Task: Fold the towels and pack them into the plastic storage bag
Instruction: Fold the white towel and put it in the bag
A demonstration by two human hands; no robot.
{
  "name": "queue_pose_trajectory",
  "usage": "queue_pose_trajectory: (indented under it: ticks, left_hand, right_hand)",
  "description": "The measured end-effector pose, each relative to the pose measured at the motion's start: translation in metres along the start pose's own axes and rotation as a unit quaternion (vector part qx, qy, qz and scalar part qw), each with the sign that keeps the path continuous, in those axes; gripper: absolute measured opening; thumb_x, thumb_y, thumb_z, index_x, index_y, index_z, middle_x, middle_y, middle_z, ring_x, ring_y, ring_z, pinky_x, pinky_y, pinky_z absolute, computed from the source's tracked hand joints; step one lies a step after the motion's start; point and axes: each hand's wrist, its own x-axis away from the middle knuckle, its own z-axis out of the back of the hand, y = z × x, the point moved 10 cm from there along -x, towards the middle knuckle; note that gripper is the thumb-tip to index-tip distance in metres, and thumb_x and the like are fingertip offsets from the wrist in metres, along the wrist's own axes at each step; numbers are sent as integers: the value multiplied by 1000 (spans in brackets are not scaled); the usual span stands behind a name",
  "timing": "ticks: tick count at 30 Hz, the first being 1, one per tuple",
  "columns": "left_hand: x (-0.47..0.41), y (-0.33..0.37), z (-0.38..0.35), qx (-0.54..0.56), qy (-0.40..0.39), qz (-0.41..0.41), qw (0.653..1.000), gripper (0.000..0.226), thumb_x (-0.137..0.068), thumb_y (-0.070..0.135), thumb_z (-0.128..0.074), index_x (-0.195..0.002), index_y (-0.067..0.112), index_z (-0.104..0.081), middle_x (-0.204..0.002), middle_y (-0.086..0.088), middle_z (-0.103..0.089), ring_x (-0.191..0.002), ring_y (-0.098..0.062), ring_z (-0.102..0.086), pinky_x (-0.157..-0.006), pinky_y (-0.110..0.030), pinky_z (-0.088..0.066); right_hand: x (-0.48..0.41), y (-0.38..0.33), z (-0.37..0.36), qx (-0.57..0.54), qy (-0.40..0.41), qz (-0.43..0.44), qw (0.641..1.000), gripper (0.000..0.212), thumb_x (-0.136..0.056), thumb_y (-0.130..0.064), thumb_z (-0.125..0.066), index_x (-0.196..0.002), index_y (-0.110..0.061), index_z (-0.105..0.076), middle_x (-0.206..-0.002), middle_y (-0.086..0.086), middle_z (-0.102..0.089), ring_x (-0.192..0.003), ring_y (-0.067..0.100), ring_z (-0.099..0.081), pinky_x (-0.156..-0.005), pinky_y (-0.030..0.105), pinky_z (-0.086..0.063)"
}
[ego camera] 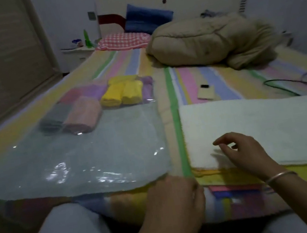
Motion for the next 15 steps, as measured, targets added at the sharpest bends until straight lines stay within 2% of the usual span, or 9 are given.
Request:
queue_pose_trajectory:
  ticks: [3, 8, 10, 12, 15]
  left_hand:
    - [-50, 55, -2, 79, 76, -85, 990, 36, -86, 39, -38, -109, 29, -63, -106, 7, -66, -97, -17, -63, -82, -36, -50]
    - [-120, 130, -70, 110, 27, -182, 977, 33, -88, 27, -49, -118, 22, -61, -127, 2, -59, -116, -20, -53, -97, -36, -42]
    - [-131, 153, -87, 116, 28, -205, 971, 37, -86, 31, -47, -120, 23, -61, -134, 0, -55, -124, -20, -48, -103, -35, -37]
    - [-140, 168, -101, 117, 34, -211, 970, 40, -86, 36, -45, -120, 24, -62, -138, -1, -52, -128, -19, -45, -107, -34, -33]
    - [-152, 180, -115, 115, 52, -204, 971, 41, -87, 41, -41, -114, 24, -66, -131, 0, -59, -121, -19, -52, -102, -34, -37]
  right_hand:
    - [25, 69, 45, 53, 54, -66, 995, 20, -84, -10, -61, -90, -26, -71, -98, -1, -66, -95, 21, -59, -79, 33, -45]
    - [51, 174, 115, 123, 124, -170, 970, 31, -75, -9, -61, -105, -13, -68, -107, 17, -62, -102, 40, -55, -91, 44, -44]
    - [56, 209, 142, 146, 153, -217, 953, 38, -78, -9, -62, -116, -13, -62, -122, 18, -57, -114, 40, -48, -98, 45, -40]
    - [61, 240, 167, 156, 173, -270, 934, 43, -87, -18, -57, -130, -15, -53, -141, 16, -43, -131, 36, -34, -107, 45, -32]
    - [68, 284, 192, 159, 166, -344, 911, 46, -97, -32, -43, -141, -19, -40, -156, 14, -21, -143, 33, -14, -115, 47, -20]
